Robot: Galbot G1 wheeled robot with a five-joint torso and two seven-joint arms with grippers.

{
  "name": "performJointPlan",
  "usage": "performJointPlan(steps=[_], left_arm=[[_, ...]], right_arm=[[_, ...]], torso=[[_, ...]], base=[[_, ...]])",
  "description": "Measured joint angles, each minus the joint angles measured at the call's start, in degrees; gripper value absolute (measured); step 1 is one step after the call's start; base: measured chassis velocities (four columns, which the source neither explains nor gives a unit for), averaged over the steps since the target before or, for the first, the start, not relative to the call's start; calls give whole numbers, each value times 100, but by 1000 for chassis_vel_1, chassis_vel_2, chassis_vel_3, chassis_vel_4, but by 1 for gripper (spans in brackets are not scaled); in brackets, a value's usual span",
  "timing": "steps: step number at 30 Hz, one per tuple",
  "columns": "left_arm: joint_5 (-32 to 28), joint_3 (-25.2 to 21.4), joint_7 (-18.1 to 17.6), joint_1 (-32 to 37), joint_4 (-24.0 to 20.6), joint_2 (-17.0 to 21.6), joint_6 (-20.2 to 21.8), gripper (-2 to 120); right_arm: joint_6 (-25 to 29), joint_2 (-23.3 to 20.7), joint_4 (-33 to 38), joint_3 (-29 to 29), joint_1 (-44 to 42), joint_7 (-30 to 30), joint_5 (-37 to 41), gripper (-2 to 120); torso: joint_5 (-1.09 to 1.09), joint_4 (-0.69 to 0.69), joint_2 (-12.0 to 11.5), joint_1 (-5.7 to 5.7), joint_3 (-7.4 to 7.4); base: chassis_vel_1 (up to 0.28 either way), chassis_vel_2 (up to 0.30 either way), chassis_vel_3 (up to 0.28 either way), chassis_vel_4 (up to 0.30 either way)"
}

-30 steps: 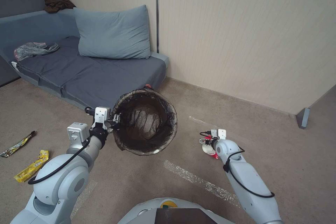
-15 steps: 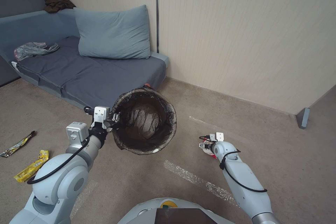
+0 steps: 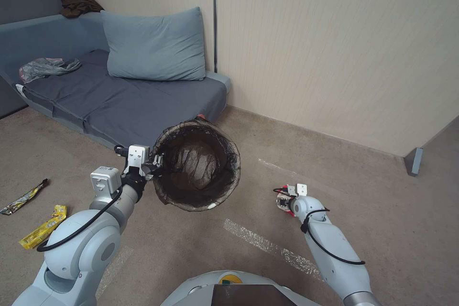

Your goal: Pick up the trash bin, then pick up the garbage from the floor and place it into the trash bin.

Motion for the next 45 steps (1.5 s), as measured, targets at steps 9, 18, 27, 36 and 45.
performJointPlan(steps=[9, 18, 27, 36, 45], left_arm=[[4, 21, 0, -19, 20, 18, 0, 0], [3, 5, -16, -21, 18, 34, 0, 0], [-3, -20, -38, -25, 11, 27, 0, 0], [-4, -15, -55, -23, 9, 11, 0, 0], [-3, 17, -79, -8, 6, 8, 0, 0]], right_arm=[[-2, 0, 22, 11, -44, 12, -35, 11], [-14, -21, 240, 37, -127, 68, -21, 0], [-28, -382, 1372, 195, -530, 342, 241, 0], [-24, -976, 2853, 445, -961, 623, 814, 0], [-23, -1844, 4463, 543, -1217, 905, 2212, 0]], torso=[[1, 0, 0, 0, 0], [4, 0, -1, 0, 1], [4, -1, -1, 0, 1], [3, -1, -1, 0, 1], [3, -2, -1, 0, 0]], base=[[0, 0, 0, 0], [0, 0, 0, 0], [0, 0, 0, 0], [0, 0, 0, 0], [0, 0, 0, 0]])
